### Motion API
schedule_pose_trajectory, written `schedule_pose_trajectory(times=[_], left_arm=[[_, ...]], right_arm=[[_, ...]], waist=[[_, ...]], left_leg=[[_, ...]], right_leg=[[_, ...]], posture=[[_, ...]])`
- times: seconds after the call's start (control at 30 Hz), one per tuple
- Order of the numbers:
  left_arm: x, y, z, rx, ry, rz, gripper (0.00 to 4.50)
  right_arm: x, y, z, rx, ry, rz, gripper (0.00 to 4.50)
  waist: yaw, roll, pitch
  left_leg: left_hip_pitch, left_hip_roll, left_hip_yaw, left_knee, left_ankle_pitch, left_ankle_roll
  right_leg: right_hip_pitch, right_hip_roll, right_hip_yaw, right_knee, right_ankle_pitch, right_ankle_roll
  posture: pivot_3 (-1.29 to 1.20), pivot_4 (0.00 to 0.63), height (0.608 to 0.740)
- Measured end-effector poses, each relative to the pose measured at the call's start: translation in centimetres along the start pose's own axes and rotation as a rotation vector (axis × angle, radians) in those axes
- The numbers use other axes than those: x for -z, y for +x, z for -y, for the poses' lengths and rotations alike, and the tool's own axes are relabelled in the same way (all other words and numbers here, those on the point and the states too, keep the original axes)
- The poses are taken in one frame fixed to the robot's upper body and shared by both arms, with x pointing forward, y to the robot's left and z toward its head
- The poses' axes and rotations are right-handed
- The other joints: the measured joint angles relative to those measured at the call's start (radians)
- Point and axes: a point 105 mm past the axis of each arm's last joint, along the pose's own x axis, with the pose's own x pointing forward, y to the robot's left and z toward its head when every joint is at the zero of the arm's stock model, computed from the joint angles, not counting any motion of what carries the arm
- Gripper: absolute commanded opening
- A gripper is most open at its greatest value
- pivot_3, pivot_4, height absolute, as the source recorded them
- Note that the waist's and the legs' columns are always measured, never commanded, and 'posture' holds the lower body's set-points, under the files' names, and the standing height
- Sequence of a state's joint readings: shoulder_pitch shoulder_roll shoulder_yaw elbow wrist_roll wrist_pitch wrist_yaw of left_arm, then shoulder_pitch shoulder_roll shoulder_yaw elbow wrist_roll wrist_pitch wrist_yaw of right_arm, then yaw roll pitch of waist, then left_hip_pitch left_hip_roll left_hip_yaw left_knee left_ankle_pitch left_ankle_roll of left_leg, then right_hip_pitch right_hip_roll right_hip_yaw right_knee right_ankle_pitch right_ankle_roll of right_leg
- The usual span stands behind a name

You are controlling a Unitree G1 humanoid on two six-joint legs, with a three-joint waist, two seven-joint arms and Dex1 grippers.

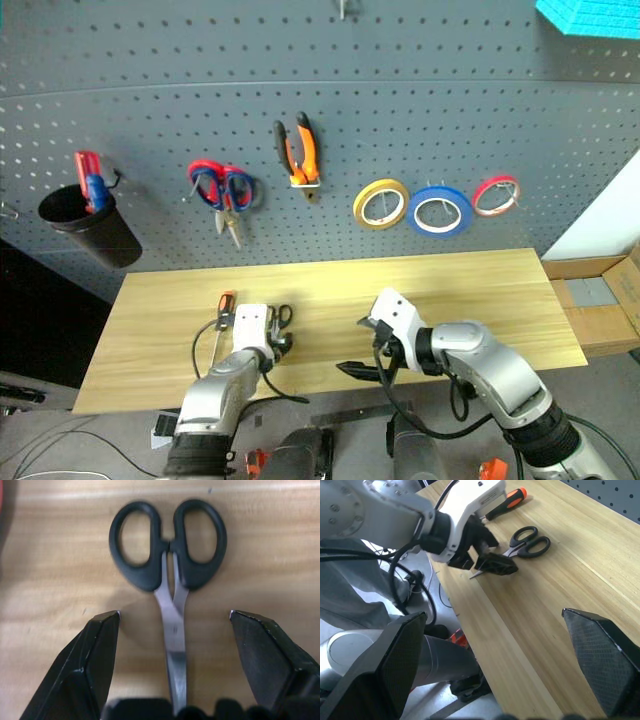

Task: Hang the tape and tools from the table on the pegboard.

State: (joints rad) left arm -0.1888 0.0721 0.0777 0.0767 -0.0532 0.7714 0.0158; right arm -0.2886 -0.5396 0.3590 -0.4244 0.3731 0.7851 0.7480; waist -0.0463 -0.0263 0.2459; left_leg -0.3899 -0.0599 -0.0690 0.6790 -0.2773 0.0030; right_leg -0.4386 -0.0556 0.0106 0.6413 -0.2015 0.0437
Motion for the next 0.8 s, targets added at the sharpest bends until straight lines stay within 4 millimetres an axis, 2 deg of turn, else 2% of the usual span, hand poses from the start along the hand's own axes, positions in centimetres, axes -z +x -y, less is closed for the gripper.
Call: schedule_pose_trajectory(times=[0.1, 0.27, 0.33, 0.47, 0.6, 0.7, 0.8], left_arm=[[-0.1, 0.2, 0.1, -0.003, 0.004, -0.006, 2.53], [0.2, 0.3, -0.3, -0.033, -0.014, -0.023, 0.72], [0.3, 0.3, -0.8, -0.052, -0.022, -0.026, 0.16], [0.2, 0.3, -1.7, -0.071, -0.019, -0.014, 0.15], [-0.1, -0.2, -2.6, -0.058, 0.05, 0.11, 0.15], [-3.2, -1.1, -2.3, -0.018, 0.148, 0.302, 0.15], [-7.0, -3.4, -1.4, 0.034, 0.248, 0.51, 0.15]], right_arm=[[0.1, 0.0, 0.0, 0.002, 0.005, -0.005, 4.5], [0.2, 0.0, 0.1, 0.009, 0.006, -0.007, 4.5], [0.3, 0.0, 0.2, 0.012, 0.007, -0.011, 4.5], [0.8, -0.2, 0.7, 0.022, 0.017, -0.034, 4.5], [0.2, -0.3, 1.1, 0.005, -0.022, -0.035, 4.5], [-2.0, -0.4, 1.4, -0.027, -0.103, -0.007, 4.5], [-5.6, -0.1, 0.3, -0.12, -0.158, 0.107, 4.5]], waist=[[-0.001, 0.0, 0.0], [-0.006, 0.0, 0.0], [-0.008, 0.0, 0.0], [-0.008, 0.0, -0.001], [-0.007, 0.0, -0.001], [0.01, -0.001, -0.001], [0.017, 0.0, -0.006]], left_leg=[[0.001, 0.0, 0.0, 0.0, 0.0, 0.0], [0.004, 0.0, 0.0, -0.001, 0.0, 0.0], [0.005, 0.0, 0.001, -0.001, 0.0, 0.0], [0.007, 0.0, 0.001, -0.001, 0.0, 0.0], [0.005, 0.0, 0.001, -0.001, 0.0, -0.001], [0.001, 0.0, 0.0, -0.001, 0.001, -0.001], [-0.002, 0.0, 0.0, -0.001, 0.0, -0.002]], right_leg=[[0.001, 0.0, 0.0, 0.0, 0.0, 0.0], [0.003, 0.0, 0.001, 0.0, 0.0, 0.0], [0.004, 0.0, 0.001, 0.0, 0.0, 0.0], [0.005, 0.0, 0.001, 0.0, 0.0, 0.001], [0.002, 0.0, 0.001, 0.0, 0.0, 0.001], [0.0, 0.0, 0.001, 0.0, 0.001, -0.001], [-0.002, 0.0, 0.001, -0.002, 0.003, -0.005]], posture=[[-0.11, 0.251, 0.74], [-0.11, 0.248, 0.74], [-0.11, 0.247, 0.74], [-0.1, 0.233, 0.74], [-0.06, 0.199, 0.74], [-0.05, 0.182, 0.74], [-0.03, 0.163, 0.74]])
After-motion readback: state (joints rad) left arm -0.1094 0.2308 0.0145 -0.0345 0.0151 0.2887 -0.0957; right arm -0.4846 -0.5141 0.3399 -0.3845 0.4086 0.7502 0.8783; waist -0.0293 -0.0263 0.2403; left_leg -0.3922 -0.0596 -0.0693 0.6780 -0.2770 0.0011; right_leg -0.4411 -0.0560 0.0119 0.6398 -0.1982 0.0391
